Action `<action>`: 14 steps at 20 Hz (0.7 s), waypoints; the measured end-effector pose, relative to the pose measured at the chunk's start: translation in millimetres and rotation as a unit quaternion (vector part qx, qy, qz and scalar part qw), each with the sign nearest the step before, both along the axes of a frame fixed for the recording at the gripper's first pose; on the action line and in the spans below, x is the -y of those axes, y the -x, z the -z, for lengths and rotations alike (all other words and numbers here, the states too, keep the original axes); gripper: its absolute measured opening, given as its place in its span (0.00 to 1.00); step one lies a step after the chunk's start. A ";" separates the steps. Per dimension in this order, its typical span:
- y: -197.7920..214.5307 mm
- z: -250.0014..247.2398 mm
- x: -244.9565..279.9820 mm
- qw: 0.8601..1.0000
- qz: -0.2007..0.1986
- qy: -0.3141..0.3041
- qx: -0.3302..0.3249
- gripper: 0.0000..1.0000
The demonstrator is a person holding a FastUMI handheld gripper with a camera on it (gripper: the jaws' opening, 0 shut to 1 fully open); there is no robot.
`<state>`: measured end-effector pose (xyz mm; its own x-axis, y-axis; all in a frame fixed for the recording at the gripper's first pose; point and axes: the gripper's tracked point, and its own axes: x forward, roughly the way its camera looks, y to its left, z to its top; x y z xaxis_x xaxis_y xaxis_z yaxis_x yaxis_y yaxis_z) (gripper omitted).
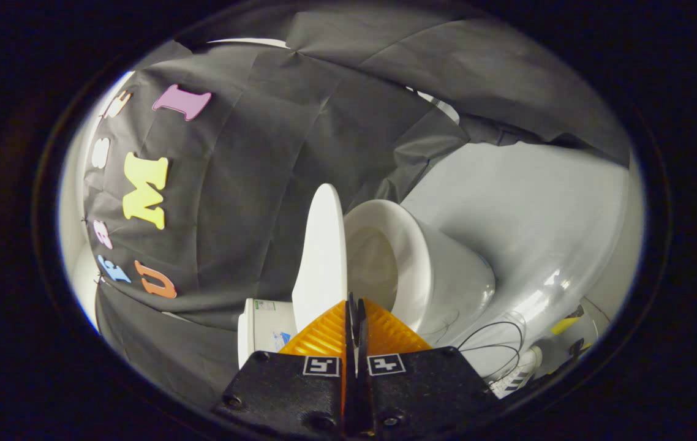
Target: Open the toilet lid.
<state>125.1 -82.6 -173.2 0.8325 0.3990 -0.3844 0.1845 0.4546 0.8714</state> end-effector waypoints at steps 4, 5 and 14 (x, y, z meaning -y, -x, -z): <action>-0.8 -16.4 -6.6 1.000 -0.003 -0.003 0.013 0.04; -2.1 -20.9 -9.1 1.000 -0.005 -0.002 0.018 0.04; 5.8 -57.5 -25.7 0.998 -0.022 0.024 0.053 0.04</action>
<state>119.3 -56.8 -115.7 0.8517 0.4197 -0.3138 0.0706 0.5015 0.8623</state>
